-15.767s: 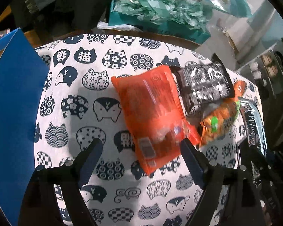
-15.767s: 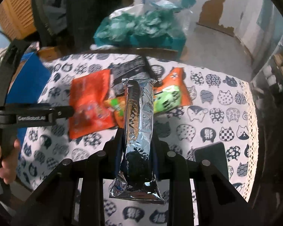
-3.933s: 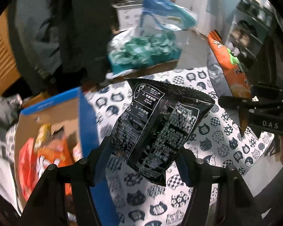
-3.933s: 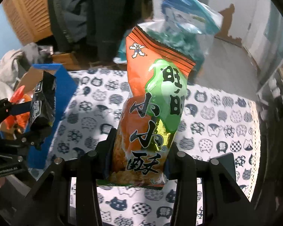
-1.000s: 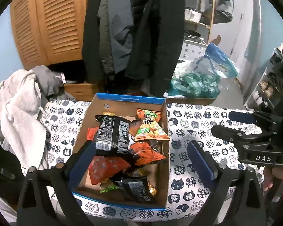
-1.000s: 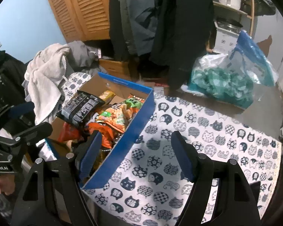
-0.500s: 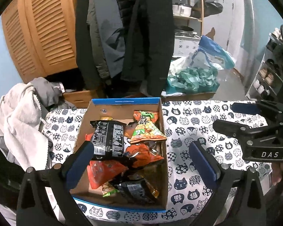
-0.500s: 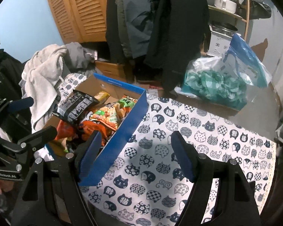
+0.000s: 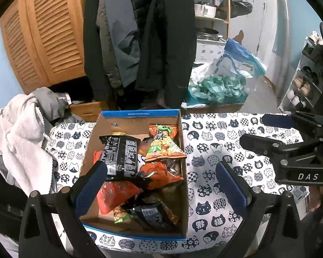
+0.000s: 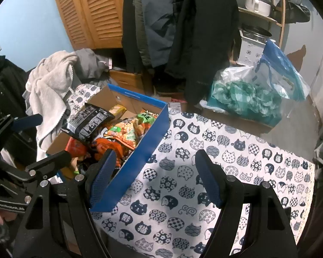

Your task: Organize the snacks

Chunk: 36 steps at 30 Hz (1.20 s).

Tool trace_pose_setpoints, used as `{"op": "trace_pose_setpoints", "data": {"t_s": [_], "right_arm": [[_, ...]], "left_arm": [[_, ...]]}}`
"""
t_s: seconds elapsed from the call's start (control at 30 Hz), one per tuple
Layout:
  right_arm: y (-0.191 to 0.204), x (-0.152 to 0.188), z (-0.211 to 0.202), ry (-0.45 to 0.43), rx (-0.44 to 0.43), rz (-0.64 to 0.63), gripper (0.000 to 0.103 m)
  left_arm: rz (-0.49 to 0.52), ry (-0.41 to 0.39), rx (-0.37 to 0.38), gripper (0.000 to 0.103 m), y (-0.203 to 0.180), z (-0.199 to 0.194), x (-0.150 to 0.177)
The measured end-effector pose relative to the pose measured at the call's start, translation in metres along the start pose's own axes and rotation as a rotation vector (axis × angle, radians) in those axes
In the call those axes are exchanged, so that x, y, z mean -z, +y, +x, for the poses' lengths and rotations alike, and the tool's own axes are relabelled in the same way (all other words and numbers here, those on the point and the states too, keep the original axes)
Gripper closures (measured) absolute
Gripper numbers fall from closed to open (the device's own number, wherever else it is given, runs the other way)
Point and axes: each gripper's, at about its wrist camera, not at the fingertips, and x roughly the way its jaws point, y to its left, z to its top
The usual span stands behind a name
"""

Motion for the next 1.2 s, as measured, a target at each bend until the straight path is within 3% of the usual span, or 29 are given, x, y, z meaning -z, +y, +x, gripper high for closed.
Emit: {"op": "trace_pose_setpoints", "data": {"t_s": [1.2], "right_arm": [[0.0011, 0.0020, -0.0019, 0.004, 0.005, 0.000, 0.028]], "left_arm": [[-0.059, 0.044, -0.001, 0.001, 0.0017, 0.0066, 0.0035]]}}
